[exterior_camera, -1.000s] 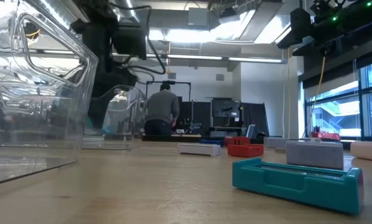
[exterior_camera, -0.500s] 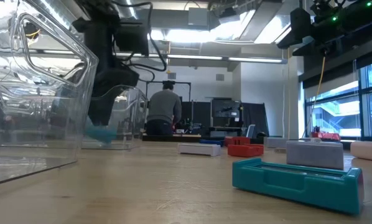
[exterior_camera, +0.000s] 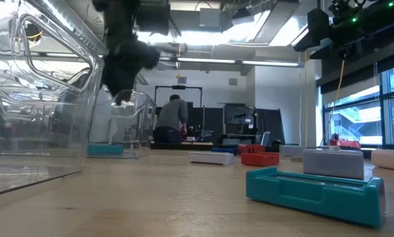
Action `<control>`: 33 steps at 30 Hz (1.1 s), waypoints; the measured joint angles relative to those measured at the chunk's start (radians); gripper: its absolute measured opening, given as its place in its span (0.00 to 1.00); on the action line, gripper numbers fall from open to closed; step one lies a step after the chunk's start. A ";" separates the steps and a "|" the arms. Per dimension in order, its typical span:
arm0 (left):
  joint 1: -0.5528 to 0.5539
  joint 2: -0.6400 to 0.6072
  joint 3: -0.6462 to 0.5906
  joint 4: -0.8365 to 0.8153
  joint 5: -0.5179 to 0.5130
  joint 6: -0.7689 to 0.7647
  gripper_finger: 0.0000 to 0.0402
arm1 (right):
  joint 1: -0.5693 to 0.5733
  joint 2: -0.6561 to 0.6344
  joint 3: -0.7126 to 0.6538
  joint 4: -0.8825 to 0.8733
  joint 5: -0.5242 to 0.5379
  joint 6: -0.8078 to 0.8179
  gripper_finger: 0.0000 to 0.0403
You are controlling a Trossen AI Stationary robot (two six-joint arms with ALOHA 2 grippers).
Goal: Pick & Place Office items
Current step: Put the red charger adapter into the bottom transparent bin
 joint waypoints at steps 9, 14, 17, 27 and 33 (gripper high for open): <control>0.035 -0.001 0.226 0.171 -0.164 0.249 0.60 | 0.000 0.000 0.000 0.000 -0.003 0.000 0.81; 0.037 0.011 0.233 0.524 -0.220 0.399 0.62 | 0.000 0.000 0.000 0.000 -0.003 0.000 0.81; 0.053 0.037 0.233 0.612 -0.211 0.391 0.66 | 0.000 0.000 0.000 0.000 -0.003 0.000 0.81; 0.087 0.241 0.231 0.663 -0.057 0.511 0.82 | 0.000 0.000 0.000 0.000 -0.003 0.000 0.81; 0.087 0.389 0.231 0.706 -0.055 0.767 0.81 | 0.000 0.000 0.000 0.000 -0.003 0.000 0.81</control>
